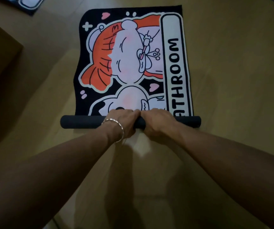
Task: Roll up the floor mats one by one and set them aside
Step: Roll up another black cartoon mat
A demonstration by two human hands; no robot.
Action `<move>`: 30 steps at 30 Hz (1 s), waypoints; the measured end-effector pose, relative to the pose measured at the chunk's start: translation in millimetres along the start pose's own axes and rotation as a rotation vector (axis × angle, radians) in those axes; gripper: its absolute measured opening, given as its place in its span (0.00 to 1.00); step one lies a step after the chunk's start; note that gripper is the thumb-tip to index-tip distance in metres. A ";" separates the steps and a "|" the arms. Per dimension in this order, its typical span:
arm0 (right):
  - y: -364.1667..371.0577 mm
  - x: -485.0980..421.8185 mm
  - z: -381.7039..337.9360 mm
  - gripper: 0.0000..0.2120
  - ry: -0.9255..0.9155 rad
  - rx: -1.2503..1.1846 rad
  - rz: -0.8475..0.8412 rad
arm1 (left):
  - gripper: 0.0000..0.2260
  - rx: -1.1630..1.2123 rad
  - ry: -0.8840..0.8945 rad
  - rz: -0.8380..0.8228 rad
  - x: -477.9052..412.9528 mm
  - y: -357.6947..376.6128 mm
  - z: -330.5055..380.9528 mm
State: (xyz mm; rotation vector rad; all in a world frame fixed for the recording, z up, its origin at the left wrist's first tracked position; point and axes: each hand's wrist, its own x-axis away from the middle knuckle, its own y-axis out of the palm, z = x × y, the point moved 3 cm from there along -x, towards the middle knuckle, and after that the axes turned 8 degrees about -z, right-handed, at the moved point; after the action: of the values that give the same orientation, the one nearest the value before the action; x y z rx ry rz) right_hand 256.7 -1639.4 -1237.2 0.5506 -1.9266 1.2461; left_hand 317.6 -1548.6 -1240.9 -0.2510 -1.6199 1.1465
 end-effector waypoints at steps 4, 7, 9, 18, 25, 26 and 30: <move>-2.5 -1.4 -5.0 0.16 -0.054 0.048 0.008 | 0.10 0.013 -0.044 -0.073 -1.5 2.2 -2.4; 8.6 1.1 -8.5 0.16 -0.097 0.104 0.214 | 0.13 0.091 0.006 -0.151 -5.8 -0.7 -6.9; 9.5 1.4 -6.8 0.16 -0.062 0.064 0.180 | 0.13 0.083 0.022 -0.110 -3.5 -2.3 -6.9; 0.5 3.6 -8.7 0.18 -0.073 0.096 0.226 | 0.12 0.067 -0.034 -0.077 1.3 -7.7 -10.5; -3.7 0.7 1.7 0.16 -0.018 -0.009 -0.026 | 0.13 0.018 -0.016 0.005 6.5 -0.3 1.6; -5.7 1.4 0.9 0.16 -0.026 -0.009 -0.046 | 0.13 0.017 -0.026 0.001 6.4 -0.1 1.7; -2.8 8.8 -3.1 0.16 -0.082 0.073 0.182 | 0.11 0.042 -0.018 -0.037 0.6 -8.2 -4.5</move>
State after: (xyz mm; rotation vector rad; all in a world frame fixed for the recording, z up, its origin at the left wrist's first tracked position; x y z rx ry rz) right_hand 254.4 -1637.4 -1228.0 0.4778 -2.0432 1.4330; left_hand 324.2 -1549.9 -1234.4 -0.1829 -1.6076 1.1561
